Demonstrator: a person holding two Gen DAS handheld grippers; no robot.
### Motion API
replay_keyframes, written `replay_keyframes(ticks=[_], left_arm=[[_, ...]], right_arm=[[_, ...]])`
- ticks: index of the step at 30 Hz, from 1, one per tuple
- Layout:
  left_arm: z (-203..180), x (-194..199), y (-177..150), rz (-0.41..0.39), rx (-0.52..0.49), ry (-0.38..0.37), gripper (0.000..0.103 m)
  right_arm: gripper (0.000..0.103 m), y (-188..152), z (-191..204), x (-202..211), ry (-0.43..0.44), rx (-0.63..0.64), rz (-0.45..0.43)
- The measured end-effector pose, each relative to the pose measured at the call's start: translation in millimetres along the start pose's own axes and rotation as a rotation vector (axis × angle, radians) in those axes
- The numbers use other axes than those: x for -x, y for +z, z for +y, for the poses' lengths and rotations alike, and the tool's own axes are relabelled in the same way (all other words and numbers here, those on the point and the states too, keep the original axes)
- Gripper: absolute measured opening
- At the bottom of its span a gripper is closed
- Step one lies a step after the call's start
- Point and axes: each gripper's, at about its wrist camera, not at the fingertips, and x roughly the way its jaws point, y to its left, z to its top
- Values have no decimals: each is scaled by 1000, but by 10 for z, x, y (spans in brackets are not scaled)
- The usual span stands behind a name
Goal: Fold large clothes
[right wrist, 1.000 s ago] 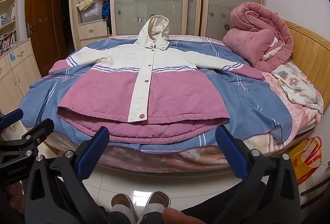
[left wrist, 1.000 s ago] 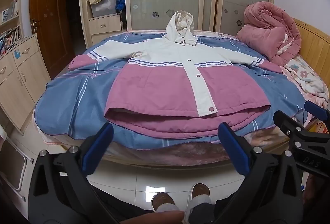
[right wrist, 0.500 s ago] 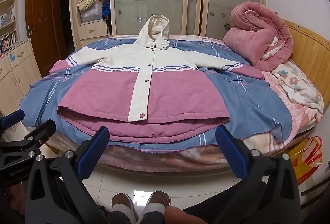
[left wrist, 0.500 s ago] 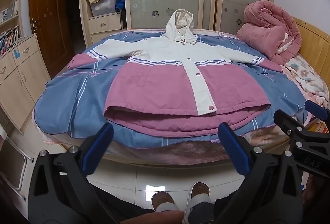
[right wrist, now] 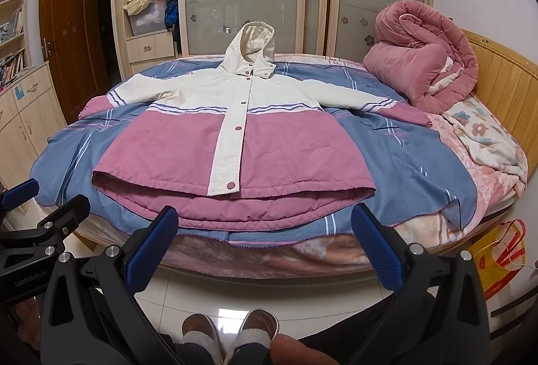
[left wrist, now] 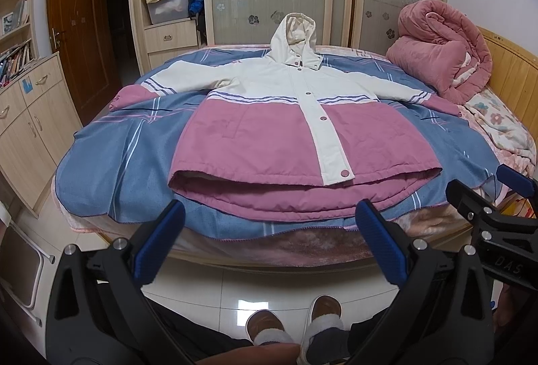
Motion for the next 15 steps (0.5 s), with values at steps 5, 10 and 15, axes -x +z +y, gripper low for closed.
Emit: replay_keyframes(ticks=[5, 10, 15], left_arm=[[4, -4, -1, 0, 1, 1, 101], [5, -4, -8, 0, 2, 1, 101], [9, -11, -15, 1, 0, -1, 101]], right_arm=[[102, 7, 7, -9, -1, 0, 2], [102, 3, 1, -2, 0, -2, 0], [102, 2, 4, -12, -1, -4, 2]])
